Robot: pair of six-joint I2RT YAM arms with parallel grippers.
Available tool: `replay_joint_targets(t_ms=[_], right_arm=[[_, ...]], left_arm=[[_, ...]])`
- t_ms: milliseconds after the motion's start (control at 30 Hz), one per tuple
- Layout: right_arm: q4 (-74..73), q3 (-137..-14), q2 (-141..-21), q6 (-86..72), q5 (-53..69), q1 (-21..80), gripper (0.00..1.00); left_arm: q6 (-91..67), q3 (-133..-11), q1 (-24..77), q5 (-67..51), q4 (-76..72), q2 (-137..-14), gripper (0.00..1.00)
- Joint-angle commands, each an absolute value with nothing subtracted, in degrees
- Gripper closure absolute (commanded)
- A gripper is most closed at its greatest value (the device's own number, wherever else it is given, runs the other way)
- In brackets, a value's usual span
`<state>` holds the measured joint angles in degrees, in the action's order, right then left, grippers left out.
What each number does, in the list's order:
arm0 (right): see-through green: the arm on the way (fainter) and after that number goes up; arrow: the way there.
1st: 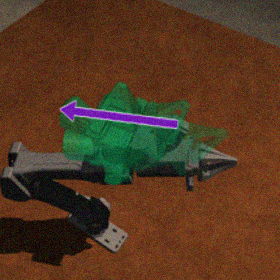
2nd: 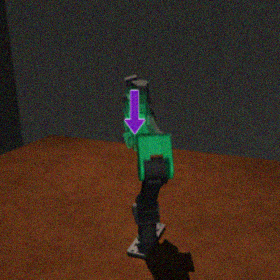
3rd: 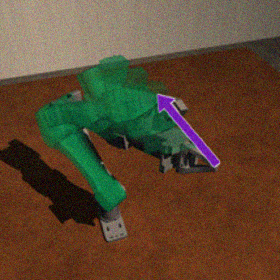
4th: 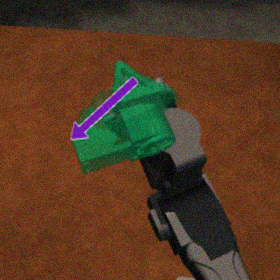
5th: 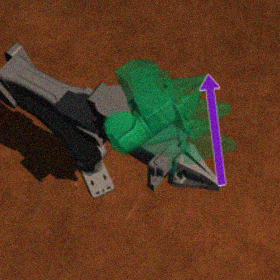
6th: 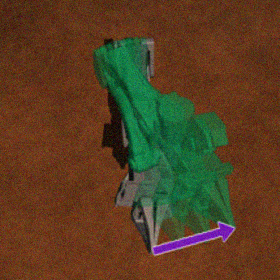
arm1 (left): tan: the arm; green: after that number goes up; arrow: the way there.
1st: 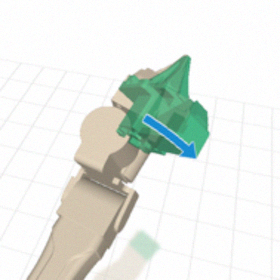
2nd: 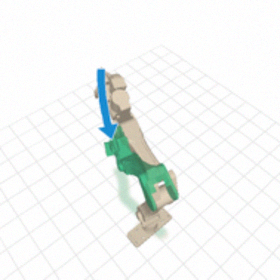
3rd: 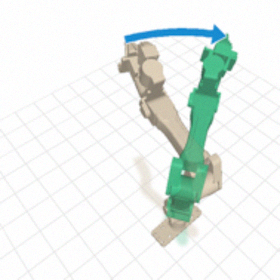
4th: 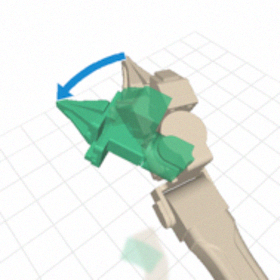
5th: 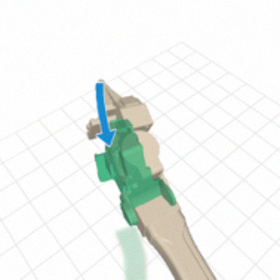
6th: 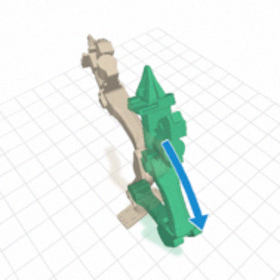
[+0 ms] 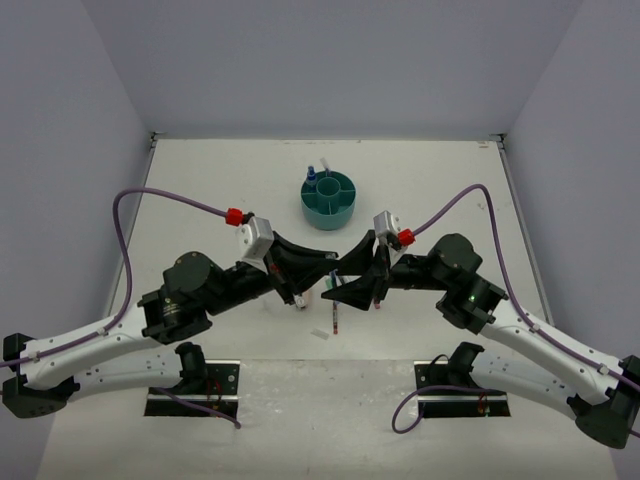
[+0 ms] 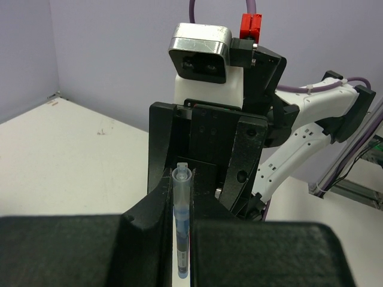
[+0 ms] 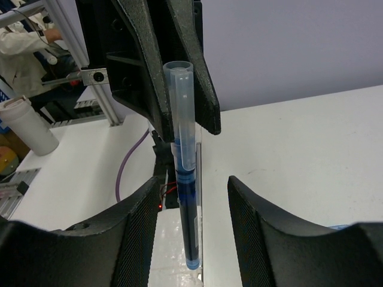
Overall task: Sort the stationery into containers
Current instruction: Close the pen cap on the pen.
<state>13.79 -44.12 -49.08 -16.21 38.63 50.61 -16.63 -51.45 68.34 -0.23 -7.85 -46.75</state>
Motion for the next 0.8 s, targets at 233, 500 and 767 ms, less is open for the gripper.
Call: replay_joint_targets(t_ms=[233,500,767], right_arm=[[13.85,-45.0,-48.18,-15.14,35.95,50.45,0.69],[14.58,-43.44,-49.04,-15.47,36.73,50.45,1.0],[15.13,-42.7,-50.29,-15.73,37.44,50.47,1.0]], left_arm=[[-12.92,-53.0,68.55,-4.46,-8.1,-47.81,1.0],[-12.4,-54.04,68.55,-3.08,-8.28,-47.29,1.0],[-12.25,-55.12,68.55,-1.77,-7.66,-47.2,1.0]])
